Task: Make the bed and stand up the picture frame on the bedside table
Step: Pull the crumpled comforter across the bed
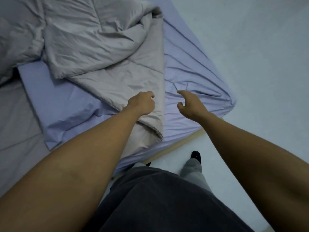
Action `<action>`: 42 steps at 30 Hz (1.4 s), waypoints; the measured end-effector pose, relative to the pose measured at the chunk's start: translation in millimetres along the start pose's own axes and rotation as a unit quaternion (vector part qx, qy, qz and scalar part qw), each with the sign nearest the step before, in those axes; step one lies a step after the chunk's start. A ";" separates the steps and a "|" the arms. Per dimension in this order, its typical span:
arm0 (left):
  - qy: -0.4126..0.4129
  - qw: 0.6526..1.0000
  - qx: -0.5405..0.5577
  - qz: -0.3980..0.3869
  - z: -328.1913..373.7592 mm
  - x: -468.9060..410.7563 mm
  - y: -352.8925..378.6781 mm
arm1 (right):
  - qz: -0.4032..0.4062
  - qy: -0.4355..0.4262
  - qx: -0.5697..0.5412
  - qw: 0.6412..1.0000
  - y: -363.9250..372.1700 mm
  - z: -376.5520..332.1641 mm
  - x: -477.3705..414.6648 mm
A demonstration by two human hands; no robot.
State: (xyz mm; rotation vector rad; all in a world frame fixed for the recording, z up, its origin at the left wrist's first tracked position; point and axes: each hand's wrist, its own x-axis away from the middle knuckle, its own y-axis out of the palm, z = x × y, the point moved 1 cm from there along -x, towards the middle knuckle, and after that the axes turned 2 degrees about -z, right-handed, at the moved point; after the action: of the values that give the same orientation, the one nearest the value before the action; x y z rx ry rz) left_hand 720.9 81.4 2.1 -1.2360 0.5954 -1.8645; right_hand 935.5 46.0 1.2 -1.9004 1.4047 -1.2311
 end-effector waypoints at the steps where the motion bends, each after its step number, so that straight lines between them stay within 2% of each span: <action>1: -0.006 1.000 0.006 0.007 8.6 -4.3 2.0 | -0.012 -0.008 0.002 1.000 -5.9 10.4 -7.8; 5: -0.065 0.993 0.088 0.052 41.1 -22.1 17.1 | -0.036 -0.050 -0.051 0.997 -29.6 46.6 -37.2; 9: -0.120 0.951 0.254 0.131 74.4 -26.2 38.2 | -0.053 -0.086 -0.128 0.987 -57.5 72.0 -49.4; 13: -0.110 0.924 0.320 0.180 92.7 -18.2 52.0 | -0.066 -0.144 -0.121 0.980 -79.2 85.7 -52.8; 17: -0.111 0.890 0.359 0.258 84.7 -11.9 29.5 | -0.058 -0.183 -0.141 0.971 -90.7 63.5 -70.5; 22: -0.090 0.848 0.430 0.297 85.9 -8.9 26.2 | -0.035 -0.193 -0.194 0.961 -93.2 56.1 -71.8; 25: -0.094 0.813 0.480 0.316 73.2 -2.8 23.2 | -0.044 -0.189 -0.208 0.959 -84.2 41.9 -79.2; 34: -0.175 0.765 0.512 0.350 9.7 1.2 6.5 | -0.108 -0.242 -0.179 0.948 -41.1 -26.8 -127.6; 39: -0.244 0.722 0.527 0.376 -38.1 -6.3 7.4 | -0.164 -0.295 -0.141 0.931 -4.2 -84.7 -184.7; 42: -0.303 0.691 0.528 0.389 -75.7 -21.2 11.9 | -0.229 -0.332 -0.115 0.908 28.9 -119.5 -226.4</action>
State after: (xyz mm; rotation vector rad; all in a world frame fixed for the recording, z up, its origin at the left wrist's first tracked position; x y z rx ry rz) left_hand 660.5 88.6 -49.1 -0.5338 -0.3282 -0.6831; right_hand 801.5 260.2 -49.7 -2.5766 0.7809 -0.4834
